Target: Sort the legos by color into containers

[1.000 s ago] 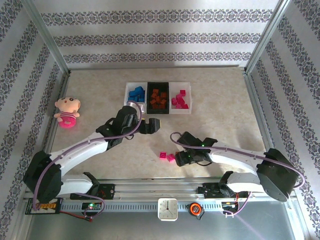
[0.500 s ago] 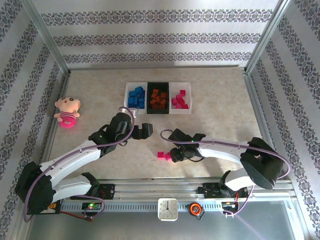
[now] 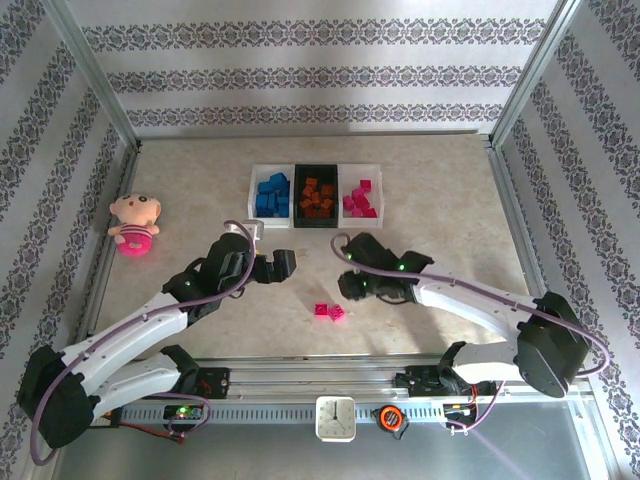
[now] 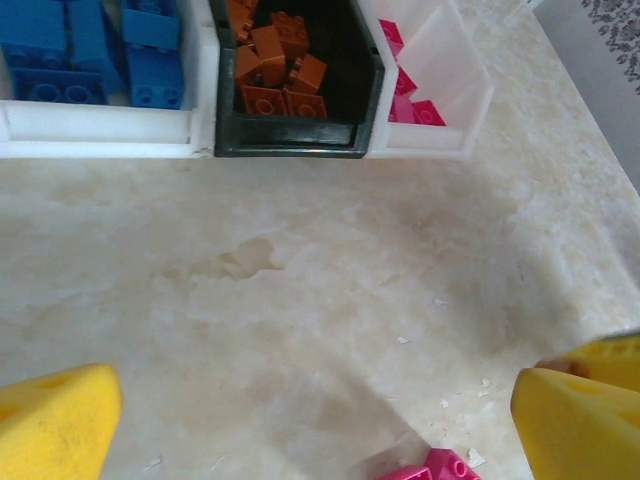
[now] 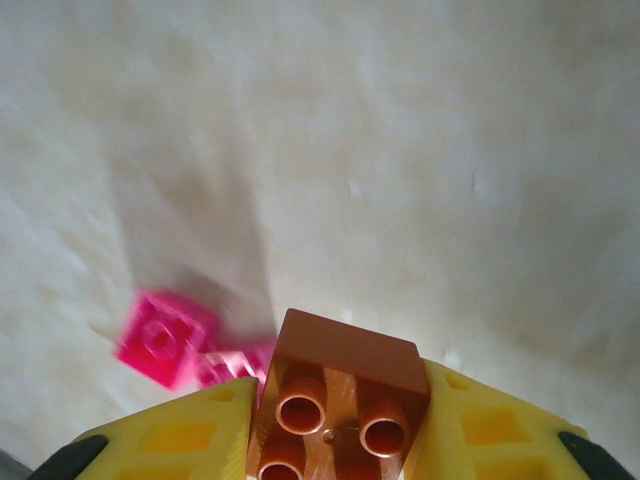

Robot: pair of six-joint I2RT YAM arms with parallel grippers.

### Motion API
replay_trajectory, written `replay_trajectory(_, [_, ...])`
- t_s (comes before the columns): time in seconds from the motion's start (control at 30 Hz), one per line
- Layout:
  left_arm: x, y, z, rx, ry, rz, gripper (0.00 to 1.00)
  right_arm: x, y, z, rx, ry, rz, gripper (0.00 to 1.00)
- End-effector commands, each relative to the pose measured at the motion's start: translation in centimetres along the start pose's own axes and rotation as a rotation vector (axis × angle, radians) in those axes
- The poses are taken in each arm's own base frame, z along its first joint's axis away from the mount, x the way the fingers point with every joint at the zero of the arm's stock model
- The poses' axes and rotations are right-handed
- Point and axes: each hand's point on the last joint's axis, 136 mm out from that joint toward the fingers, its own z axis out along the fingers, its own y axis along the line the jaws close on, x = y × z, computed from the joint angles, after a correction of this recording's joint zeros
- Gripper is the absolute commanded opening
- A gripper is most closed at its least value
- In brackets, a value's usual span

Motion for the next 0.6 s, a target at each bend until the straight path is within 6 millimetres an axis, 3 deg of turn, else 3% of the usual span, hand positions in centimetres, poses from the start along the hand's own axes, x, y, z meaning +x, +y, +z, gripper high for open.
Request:
replay_trajectory(0.0, [1.4,2.1,-0.6,-0.071,0.018,0.002,1.0,-6.1,1.1,-1.1,-0.053,-0.114,-0.023,0.28])
replay_trajectory(0.13, [2.2,2.7,-1.2,-0.077,0.021,-0.013,1.0,-12.7,1.7,0.0,-0.05,-0.199,-0.021,0.28])
replay_trajectory(0.27, [3.1,3.3,-1.5,-0.087,0.039,-0.024,1.0,-18.4,1.2,2.6,0.001,-0.237,0.0,0.28])
replay_trajectory(0.4, [3.9,3.5,-1.5,-0.082,0.058,-0.037,1.0,-21.7,-0.2,6.0,0.093,-0.231,0.008,0.28])
replay_trajectory(0.57, [4.6,3.6,-1.4,-0.074,0.073,-0.05,1.0,-23.6,-2.1,9.2,0.162,-0.214,0.048,0.3])
